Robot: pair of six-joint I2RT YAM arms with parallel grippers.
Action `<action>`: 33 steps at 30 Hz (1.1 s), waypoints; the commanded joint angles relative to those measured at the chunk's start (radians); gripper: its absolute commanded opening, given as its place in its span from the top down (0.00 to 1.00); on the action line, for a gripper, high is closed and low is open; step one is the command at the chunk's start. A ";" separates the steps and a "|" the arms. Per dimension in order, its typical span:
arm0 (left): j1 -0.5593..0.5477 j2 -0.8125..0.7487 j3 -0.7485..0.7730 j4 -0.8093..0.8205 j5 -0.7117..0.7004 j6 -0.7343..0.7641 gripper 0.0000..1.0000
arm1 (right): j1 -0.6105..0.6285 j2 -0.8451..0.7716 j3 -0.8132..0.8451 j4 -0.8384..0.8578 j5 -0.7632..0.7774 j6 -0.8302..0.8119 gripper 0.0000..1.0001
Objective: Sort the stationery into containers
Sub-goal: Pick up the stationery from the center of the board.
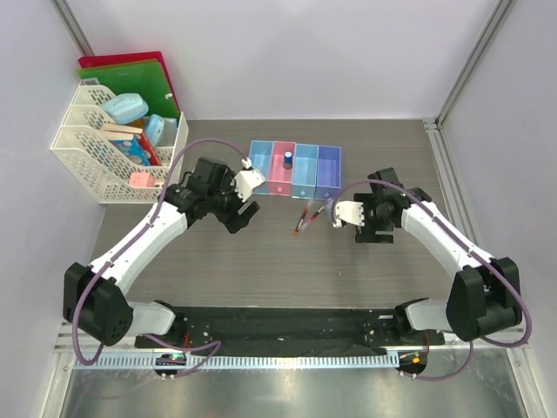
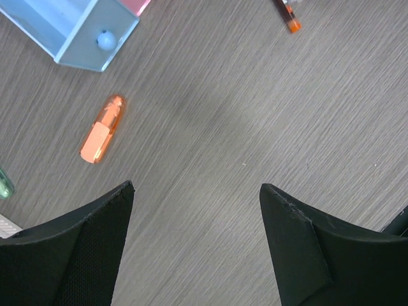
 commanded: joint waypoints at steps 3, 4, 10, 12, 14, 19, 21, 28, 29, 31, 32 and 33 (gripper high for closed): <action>-0.001 -0.043 -0.040 -0.027 -0.051 0.016 0.20 | 0.003 0.120 0.097 -0.009 -0.025 -0.164 0.12; 0.001 -0.043 -0.043 -0.031 -0.054 0.017 0.20 | 0.014 0.137 0.100 -0.013 -0.017 -0.181 0.12; 0.001 -0.040 -0.038 -0.039 -0.066 0.017 0.19 | 0.054 0.256 0.120 0.017 0.058 -0.198 0.17; 0.001 -0.038 -0.038 -0.045 -0.064 0.017 0.19 | 0.063 0.284 0.132 0.022 0.063 -0.189 0.20; 0.001 -0.038 -0.037 -0.050 -0.071 0.016 0.19 | 0.072 0.307 0.134 0.030 0.069 -0.181 0.21; 0.002 -0.043 -0.038 -0.051 -0.071 0.017 0.19 | 0.077 0.344 0.126 0.057 0.075 -0.175 0.25; 0.002 -0.046 -0.038 -0.051 -0.064 0.012 0.19 | 0.077 0.354 0.125 0.073 0.075 -0.169 0.28; 0.002 -0.052 -0.040 -0.054 -0.061 0.006 0.19 | 0.080 0.390 0.105 0.151 0.078 -0.161 0.36; 0.002 -0.053 -0.041 -0.054 -0.060 0.006 0.19 | 0.083 0.396 0.105 0.159 0.076 -0.159 0.40; 0.002 -0.055 -0.040 -0.054 -0.060 0.007 0.19 | 0.086 0.399 0.100 0.162 0.078 -0.156 0.45; 0.004 -0.055 -0.038 -0.056 -0.058 0.007 0.19 | 0.089 0.401 0.099 0.163 0.079 -0.155 0.50; 0.004 -0.056 -0.037 -0.056 -0.058 0.006 0.19 | 0.089 0.401 0.093 0.165 0.081 -0.153 0.52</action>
